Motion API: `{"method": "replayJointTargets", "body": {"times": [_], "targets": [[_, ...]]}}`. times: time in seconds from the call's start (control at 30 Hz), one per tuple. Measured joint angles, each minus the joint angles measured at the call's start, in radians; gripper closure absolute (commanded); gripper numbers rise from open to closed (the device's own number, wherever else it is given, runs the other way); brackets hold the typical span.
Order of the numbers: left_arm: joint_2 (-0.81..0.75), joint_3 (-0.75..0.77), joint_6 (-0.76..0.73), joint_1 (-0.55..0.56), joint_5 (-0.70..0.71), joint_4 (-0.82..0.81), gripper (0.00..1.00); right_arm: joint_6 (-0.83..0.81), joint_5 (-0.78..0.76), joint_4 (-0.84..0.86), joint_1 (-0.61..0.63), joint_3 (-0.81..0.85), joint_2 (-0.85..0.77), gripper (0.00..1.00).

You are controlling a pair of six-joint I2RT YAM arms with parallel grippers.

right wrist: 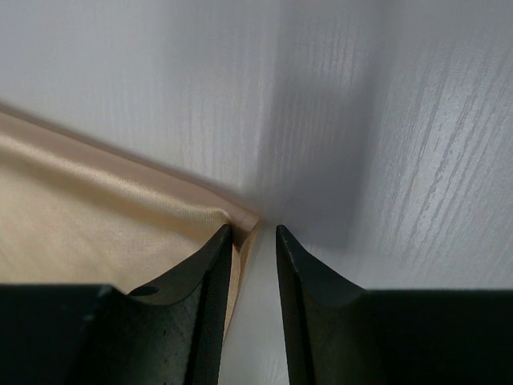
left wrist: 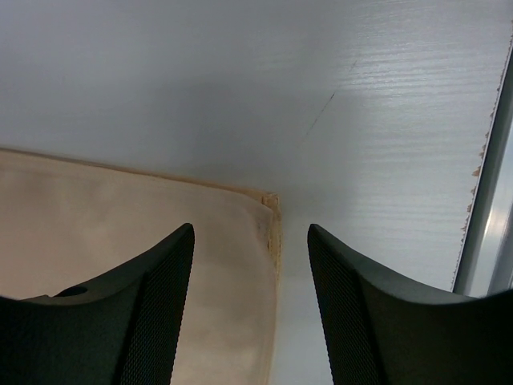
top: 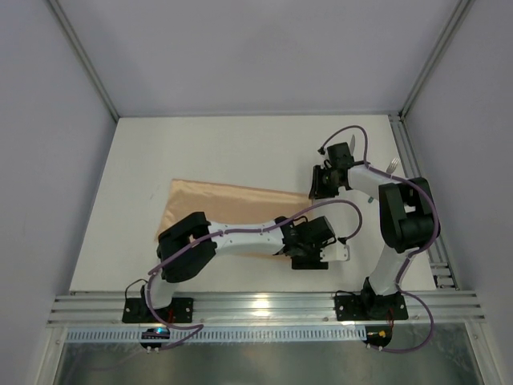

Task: Fold the napkin into a case and place the utensils inside
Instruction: Rotate the rectangle-folded napkin at the center of the board.

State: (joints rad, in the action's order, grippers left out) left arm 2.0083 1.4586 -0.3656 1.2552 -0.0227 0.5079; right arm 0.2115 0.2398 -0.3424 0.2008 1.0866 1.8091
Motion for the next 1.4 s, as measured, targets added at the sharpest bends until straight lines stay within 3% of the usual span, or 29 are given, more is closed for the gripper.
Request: {"method": "replayJointTargets", "body": {"times": [0.3,0.33,0.57,0.67,0.97,1.27,1.33,1.4], "targets": [[0.054,0.018,0.020,0.000,0.003,-0.013,0.45,0.000,0.000,-0.002,0.000,0.006,0.000,0.67],[0.054,0.020,0.023,0.000,0.004,-0.014,0.53,-0.001,0.000,-0.002,0.000,0.008,0.000,0.67],[0.067,0.030,0.039,0.000,0.005,-0.010,0.81,-0.005,-0.003,-0.011,0.000,0.017,0.001,0.65],[0.067,0.030,0.045,0.000,0.011,0.000,0.99,-0.014,-0.018,-0.025,0.000,0.024,0.002,0.64],[-0.043,-0.103,0.016,-0.002,-0.010,0.078,1.00,-0.027,-0.007,-0.089,0.000,0.024,-0.086,0.53],[-0.211,-0.281,-0.092,-0.006,-0.217,0.310,0.99,-0.043,0.091,-0.093,0.077,0.024,-0.054,0.52],[-0.222,-0.291,-0.106,-0.006,-0.267,0.350,0.96,-0.051,0.111,-0.095,0.131,0.028,-0.022,0.51],[-0.225,-0.293,-0.114,-0.006,-0.303,0.372,0.82,-0.060,0.128,-0.097,0.193,0.037,0.010,0.50]]}}
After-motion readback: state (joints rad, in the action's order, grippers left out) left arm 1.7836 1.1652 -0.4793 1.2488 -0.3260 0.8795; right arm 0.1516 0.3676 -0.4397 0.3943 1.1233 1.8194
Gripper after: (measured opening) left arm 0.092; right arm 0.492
